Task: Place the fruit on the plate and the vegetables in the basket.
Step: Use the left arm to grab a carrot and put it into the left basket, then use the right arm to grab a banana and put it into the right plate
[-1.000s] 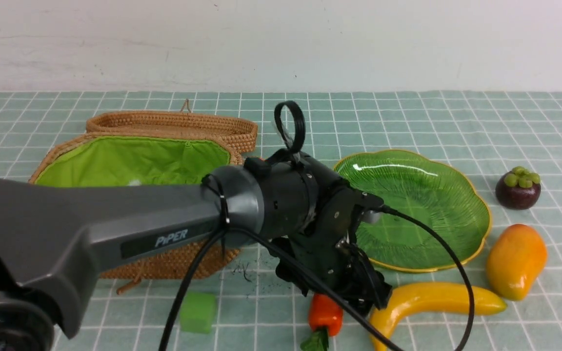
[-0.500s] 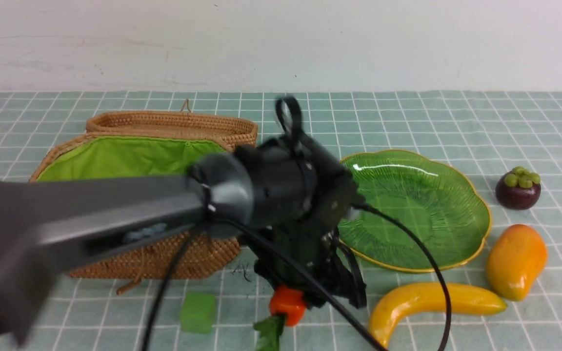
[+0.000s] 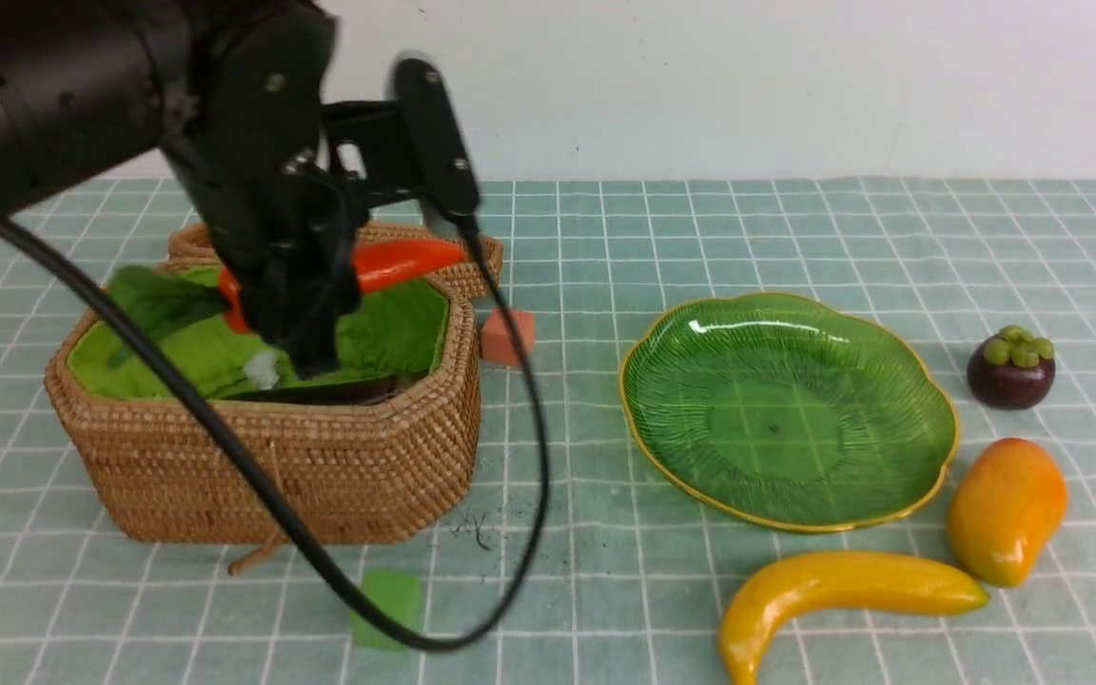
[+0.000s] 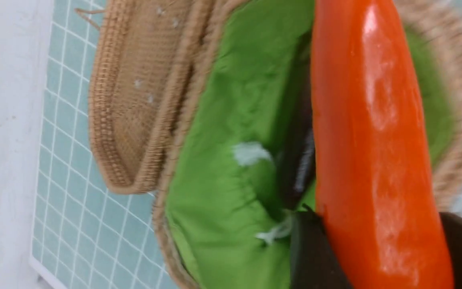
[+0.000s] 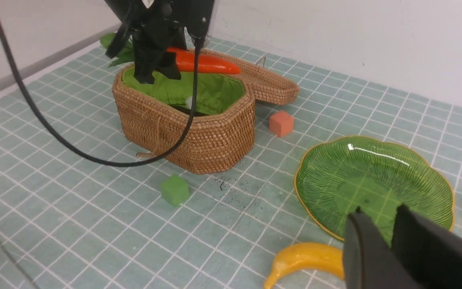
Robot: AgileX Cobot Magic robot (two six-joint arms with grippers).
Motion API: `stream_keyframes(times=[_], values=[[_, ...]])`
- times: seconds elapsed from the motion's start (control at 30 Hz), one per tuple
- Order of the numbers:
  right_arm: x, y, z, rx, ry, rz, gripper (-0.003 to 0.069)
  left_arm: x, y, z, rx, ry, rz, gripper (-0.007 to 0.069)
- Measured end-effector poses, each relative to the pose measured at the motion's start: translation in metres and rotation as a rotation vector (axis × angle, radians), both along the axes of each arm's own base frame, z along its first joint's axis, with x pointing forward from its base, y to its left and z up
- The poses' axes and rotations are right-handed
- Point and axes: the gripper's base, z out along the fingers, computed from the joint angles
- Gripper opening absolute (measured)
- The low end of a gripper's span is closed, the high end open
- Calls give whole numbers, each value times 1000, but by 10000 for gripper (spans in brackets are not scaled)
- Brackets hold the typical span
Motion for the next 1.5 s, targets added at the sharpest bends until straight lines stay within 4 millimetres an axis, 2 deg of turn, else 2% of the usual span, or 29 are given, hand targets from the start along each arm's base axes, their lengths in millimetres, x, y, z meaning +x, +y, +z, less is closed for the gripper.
stream_keyframes(times=[0.13, 0.2, 0.27, 0.33, 0.4, 0.53, 0.57, 0.63, 0.7, 0.8, 0.83, 0.87, 0.9, 0.93, 0.97, 1.0, 1.07, 1.17, 1.2, 1.23, 1.27, 1.33, 1.37, 1.4, 1.47, 1.5], values=[[2, 0, -2, -1, 7, -1, 122, 24, 18, -20, 14, 17, 10, 358], [3, 1, -4, 0, 11, -2, 122, 30, 22, -26, 12, 16, 28, 400], [4, 1, -5, 1, 14, -2, 122, 32, 24, -27, 8, 11, 43, 443], [6, 2, -6, 11, 17, 1, 122, 33, 25, -26, -7, -1, 81, 576], [8, 3, -7, 18, 22, 7, 122, 32, 26, -25, -35, -8, 130, 641], [15, 5, -7, 18, 45, 9, 123, 23, 23, -19, -113, 0, 254, 644], [20, 5, -7, 15, 62, 9, 123, 17, 20, -13, -155, -8, 296, 618], [33, 9, -8, -6, 126, 17, 123, -2, 7, 9, -275, -61, 355, 510], [46, 12, -9, -30, 194, 28, 124, -26, -6, 34, -404, -108, 387, 372], [71, 17, -14, -64, 303, 39, 127, -77, -23, 76, -638, -152, 397, 72], [75, 18, -15, -67, 316, 39, 127, -80, -23, 79, -647, -155, 388, 59], [82, 19, -16, -72, 341, 40, 127, -93, -24, 86, -694, -157, 384, 17], [95, 22, -20, -82, 385, 38, 127, -119, -23, 97, -768, -153, 357, -13], [103, 23, -23, -89, 411, 36, 127, -133, -18, 101, -803, -148, 351, -13], [106, 24, -24, -93, 421, 36, 127, -136, -17, 101, -809, -147, 349, -13], [117, 26, -28, -110, 450, 40, 127, -155, -11, 101, -845, -125, 335, -13], [130, 31, -35, -147, 489, 68, 127, -181, 0, 93, -889, -86, 315, -13], [148, 51, -49, -212, 554, 178, 113, -217, 22, 64, -968, -20, 285, -13], [154, 59, -55, -226, 588, 205, 106, -224, 27, 56, -987, -8, 278, -13], [155, 61, -56, -228, 595, 211, 104, -228, 30, 56, -1006, -10, 269, -13], [163, 76, -66, -235, 667, 235, 97, -238, 39, 38, -1028, 10, 263, -13], [174, 96, -83, -226, 809, 189, 95, -248, 50, 22, -1068, 9, 243, -13], [177, 99, -87, -236, 830, 178, 95, -249, 50, 21, -1078, 5, 237, -13], [185, 112, -102, -236, 929, 91, 98, -257, 59, 12, -1119, -12, 213, -13], [194, 128, -120, -282, 978, -9, 110, -263, 66, 0, -1163, -26, 185, -13], [202, 139, -136, -309, 1011, -103, 128, -267, 70, -4, -1195, -40, 163, -13]])
